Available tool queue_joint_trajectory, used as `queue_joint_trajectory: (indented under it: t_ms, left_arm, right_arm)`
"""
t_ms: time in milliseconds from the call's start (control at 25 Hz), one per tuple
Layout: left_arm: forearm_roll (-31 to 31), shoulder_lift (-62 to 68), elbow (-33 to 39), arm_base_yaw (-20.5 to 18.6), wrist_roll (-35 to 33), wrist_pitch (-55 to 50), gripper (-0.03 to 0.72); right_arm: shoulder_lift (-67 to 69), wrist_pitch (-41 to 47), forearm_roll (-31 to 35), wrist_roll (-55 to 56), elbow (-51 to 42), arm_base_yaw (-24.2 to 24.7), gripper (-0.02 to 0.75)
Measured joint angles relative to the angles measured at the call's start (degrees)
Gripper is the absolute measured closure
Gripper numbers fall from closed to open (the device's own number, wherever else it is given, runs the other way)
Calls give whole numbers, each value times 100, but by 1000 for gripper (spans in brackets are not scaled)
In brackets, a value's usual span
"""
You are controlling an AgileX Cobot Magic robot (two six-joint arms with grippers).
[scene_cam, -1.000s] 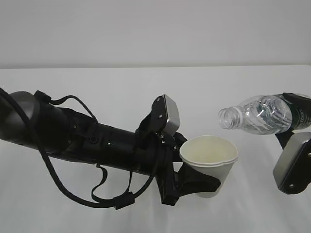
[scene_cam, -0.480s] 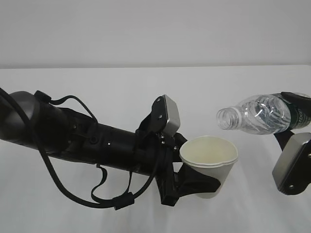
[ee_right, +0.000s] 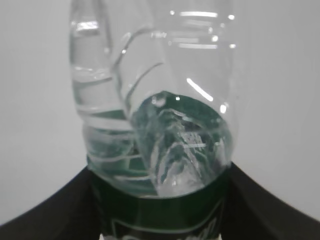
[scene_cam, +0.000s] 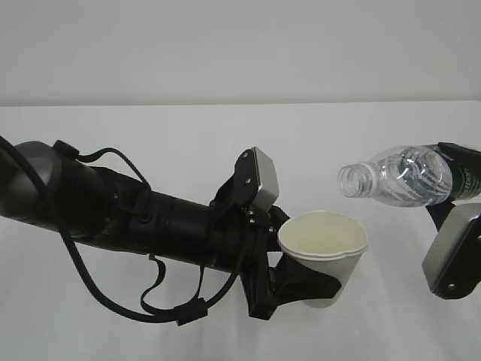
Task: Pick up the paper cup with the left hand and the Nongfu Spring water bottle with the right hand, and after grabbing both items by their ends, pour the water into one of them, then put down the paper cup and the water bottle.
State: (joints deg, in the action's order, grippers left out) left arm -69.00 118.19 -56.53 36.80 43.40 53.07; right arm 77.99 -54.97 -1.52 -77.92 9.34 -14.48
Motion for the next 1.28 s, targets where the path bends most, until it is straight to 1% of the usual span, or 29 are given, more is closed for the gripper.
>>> queue_joint_trajectory:
  t_ms: [360,520,1160,1280]
  left_arm:
    - [0,0,0,0,0,0,233]
    - [0,0,0,0,0,0,233]
    - [-3,0,0,0,4,3,234]
    - [-3,0,0,0,13,3,234]
  right_arm:
    - [0,0,21,-270,0,0,282]
    - [0,0,152,-322,0,0,282]
    - [0,0,152,-461,0,0,282]
    - [0,0,24,-485,0,0,282]
